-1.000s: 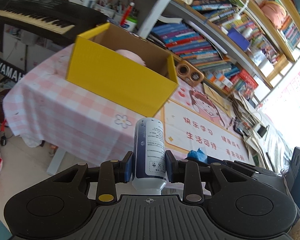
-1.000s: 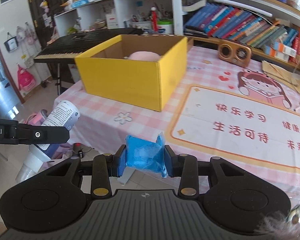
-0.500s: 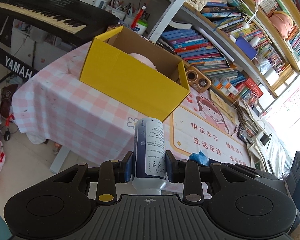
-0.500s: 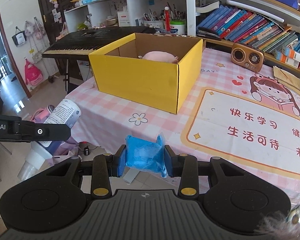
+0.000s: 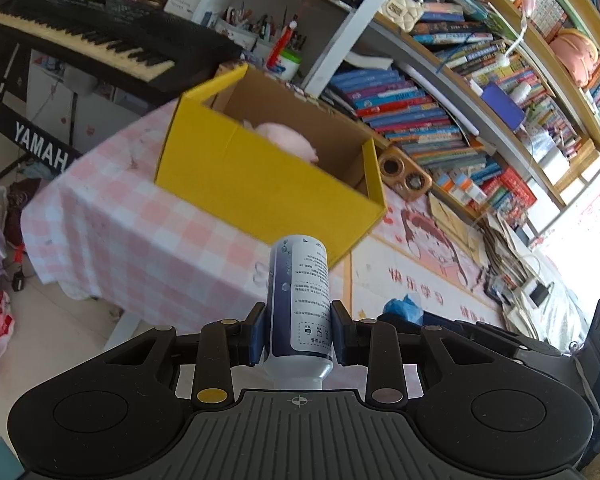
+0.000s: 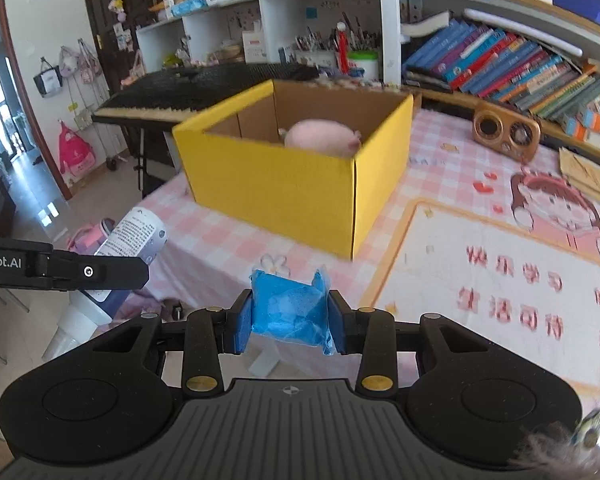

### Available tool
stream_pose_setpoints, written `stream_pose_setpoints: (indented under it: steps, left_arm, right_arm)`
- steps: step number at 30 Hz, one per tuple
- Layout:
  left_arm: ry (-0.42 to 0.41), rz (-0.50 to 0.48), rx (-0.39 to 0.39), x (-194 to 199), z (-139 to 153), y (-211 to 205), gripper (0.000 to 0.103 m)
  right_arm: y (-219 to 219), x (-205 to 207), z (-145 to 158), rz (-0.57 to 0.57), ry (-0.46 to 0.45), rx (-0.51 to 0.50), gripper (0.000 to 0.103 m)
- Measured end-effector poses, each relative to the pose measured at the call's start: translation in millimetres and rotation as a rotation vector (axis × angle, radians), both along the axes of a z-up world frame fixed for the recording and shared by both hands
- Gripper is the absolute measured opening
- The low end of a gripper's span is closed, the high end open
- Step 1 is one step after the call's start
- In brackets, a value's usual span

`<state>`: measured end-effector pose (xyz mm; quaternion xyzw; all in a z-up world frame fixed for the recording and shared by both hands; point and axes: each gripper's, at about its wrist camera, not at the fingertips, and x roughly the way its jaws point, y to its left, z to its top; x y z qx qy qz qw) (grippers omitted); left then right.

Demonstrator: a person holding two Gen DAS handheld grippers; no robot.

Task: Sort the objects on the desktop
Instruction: 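Carry the bottle in the left tool and blue bag in the right tool toward the yellow box, then lower the left tool's bottle and right tool's blue bag into the yellow box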

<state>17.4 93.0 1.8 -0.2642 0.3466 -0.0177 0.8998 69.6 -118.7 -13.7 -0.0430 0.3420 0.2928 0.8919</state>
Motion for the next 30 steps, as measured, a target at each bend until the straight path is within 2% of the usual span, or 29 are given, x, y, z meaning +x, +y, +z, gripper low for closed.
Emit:
stream_pose_setpoints:
  steps: [11,17,23,30]
  left_arm:
    - [-0.118,0.070,0.062,70,42,16,0.031]
    - [-0.118,0.085,0.088,125,44,14,0.031]
    - [-0.080,0.111,0.126,180,36,16,0.031]
    - [-0.013,0.097,0.173,219,24,15,0.031]
  right_arm:
    - [15,76,46,0.082,-0.141,0.065,0.036]
    - [33,131,61,0.125,-0.208,0.048,0.036]
    - [56,179,49,0.203,-0.218,-0.051,0.036]
    - [84,214,24,0.339,-0.176,-0.166,0.036]
